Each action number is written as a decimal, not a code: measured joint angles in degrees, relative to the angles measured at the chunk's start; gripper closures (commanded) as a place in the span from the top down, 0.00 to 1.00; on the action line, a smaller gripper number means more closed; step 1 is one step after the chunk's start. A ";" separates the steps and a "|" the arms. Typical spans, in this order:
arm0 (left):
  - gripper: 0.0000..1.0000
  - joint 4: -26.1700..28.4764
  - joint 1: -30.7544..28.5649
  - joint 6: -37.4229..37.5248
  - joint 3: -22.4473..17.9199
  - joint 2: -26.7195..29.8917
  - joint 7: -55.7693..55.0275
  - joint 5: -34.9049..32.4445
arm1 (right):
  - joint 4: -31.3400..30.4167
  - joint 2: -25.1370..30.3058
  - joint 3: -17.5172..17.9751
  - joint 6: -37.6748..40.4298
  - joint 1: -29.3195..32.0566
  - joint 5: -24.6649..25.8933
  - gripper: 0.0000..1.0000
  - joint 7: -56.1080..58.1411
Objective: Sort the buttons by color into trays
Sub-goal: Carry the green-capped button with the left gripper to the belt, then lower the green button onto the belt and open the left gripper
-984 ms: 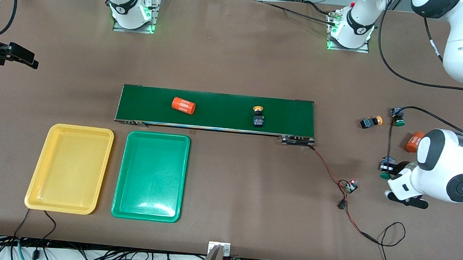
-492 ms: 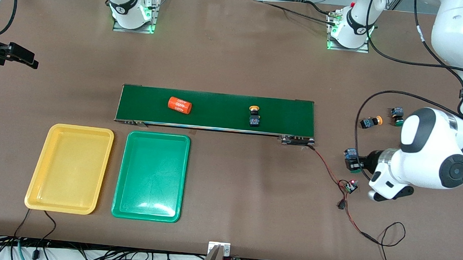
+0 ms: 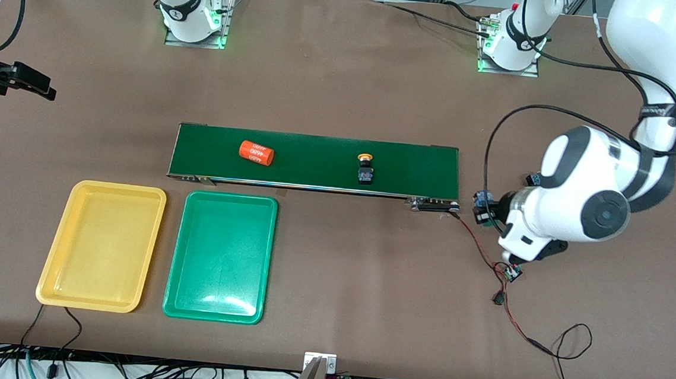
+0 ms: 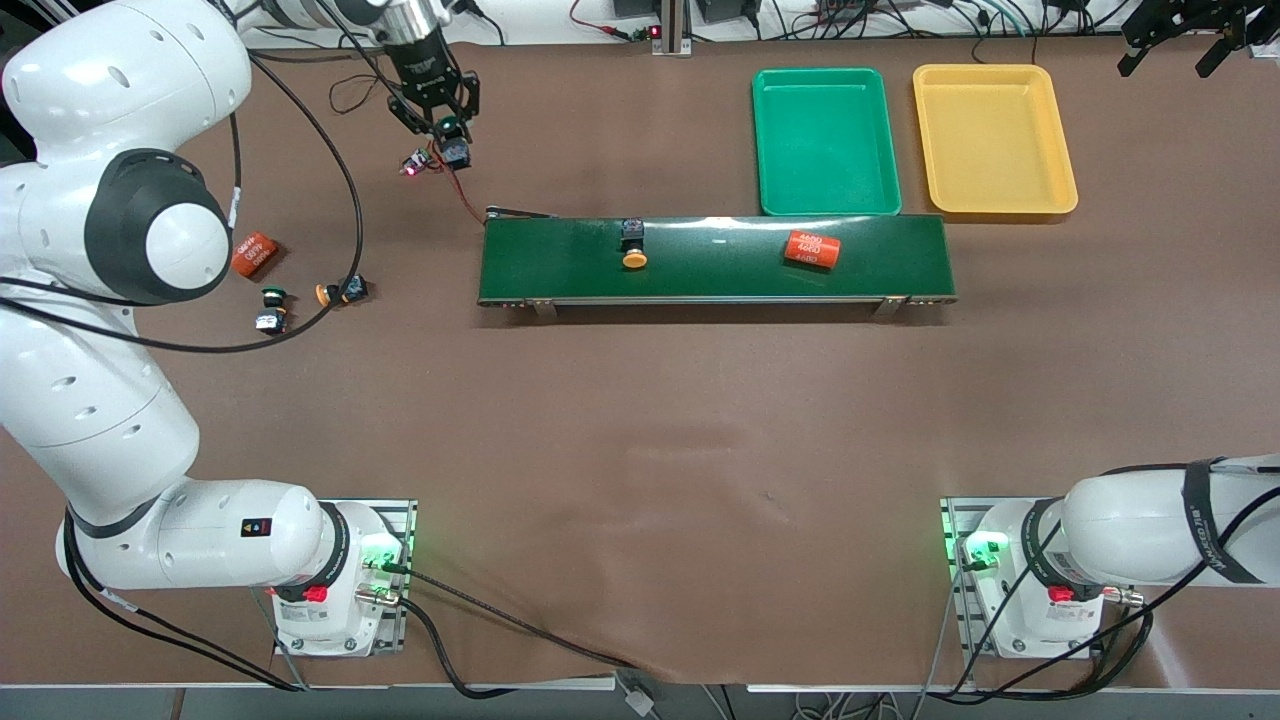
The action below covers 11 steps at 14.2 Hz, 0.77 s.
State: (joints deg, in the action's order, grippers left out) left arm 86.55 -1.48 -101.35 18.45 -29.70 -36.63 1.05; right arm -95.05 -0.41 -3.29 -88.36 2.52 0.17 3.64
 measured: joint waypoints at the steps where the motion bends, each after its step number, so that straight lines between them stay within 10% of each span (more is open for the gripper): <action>1: 0.15 2.73 0.49 -1.84 0.00 1.30 -0.51 0.03 | 0.00 0.00 0.00 0.00 0.00 0.00 1.00 0.00; 11: 0.15 21.38 6.32 -21.73 -0.06 4.60 -4.82 0.21 | 0.00 0.00 0.00 0.00 0.00 0.00 1.00 0.00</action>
State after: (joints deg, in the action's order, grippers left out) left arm 107.93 4.83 -123.08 18.39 -25.10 -41.45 1.26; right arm -95.06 -0.41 -3.29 -88.36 2.52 0.17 3.64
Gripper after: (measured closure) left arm 0.577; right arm 0.000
